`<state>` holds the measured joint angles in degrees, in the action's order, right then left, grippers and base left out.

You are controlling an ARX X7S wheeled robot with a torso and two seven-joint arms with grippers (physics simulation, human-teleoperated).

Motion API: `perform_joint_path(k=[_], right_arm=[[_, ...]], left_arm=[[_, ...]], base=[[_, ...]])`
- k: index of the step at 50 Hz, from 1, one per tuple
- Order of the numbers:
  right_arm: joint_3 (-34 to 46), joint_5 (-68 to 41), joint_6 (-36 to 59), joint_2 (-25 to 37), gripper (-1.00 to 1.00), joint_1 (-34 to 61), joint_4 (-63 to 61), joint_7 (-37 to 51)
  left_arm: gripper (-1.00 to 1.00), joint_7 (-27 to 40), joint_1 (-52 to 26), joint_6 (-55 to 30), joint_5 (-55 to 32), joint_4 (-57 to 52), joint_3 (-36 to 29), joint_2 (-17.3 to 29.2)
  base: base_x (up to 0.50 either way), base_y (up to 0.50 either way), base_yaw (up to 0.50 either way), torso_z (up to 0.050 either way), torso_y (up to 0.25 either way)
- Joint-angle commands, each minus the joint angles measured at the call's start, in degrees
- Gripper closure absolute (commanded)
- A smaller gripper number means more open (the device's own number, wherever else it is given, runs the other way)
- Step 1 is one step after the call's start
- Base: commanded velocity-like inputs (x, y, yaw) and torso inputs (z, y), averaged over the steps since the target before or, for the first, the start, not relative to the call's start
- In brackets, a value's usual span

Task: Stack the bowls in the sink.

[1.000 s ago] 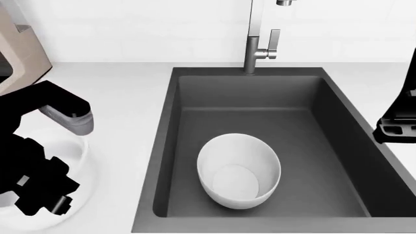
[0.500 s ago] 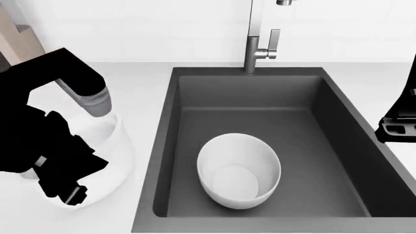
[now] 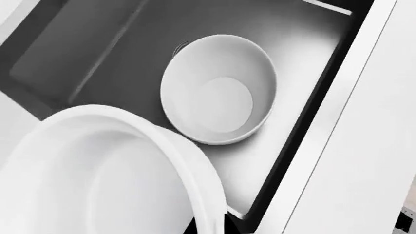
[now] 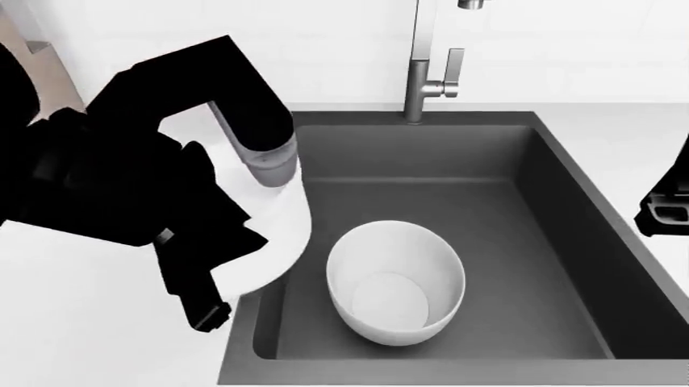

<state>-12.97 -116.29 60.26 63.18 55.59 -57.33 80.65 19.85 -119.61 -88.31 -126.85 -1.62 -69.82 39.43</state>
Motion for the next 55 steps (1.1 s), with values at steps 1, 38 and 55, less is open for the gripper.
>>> perform_joint_path(k=[1,38,55], right_arm=[[-0.85,-0.91,-0.4,0.71,-1.0,-0.25,-0.29,0.41],[-7.04,-3.23,0.64,0.63,-1.0,-3.7,-0.8,1.0],[-5.76,-2.76,1.08,0.34,-1.0,-2.9,-0.35,0.9]], left_arm=[[1.0,-9.35,0.94,0.14,14.45,-0.57,5.33,-7.14],[1.0,-31.41,1.26,8.04,37.77,0.5,3.52,-19.49],[1.0,-38.37,8.0,13.22,46.84,4.04,-3.4,-22.88]], base=[[0.0,0.0,0.0,0.0,0.0],[0.0,0.0,0.0,0.0,0.001],[0.0,0.0,0.0,0.0,0.001]])
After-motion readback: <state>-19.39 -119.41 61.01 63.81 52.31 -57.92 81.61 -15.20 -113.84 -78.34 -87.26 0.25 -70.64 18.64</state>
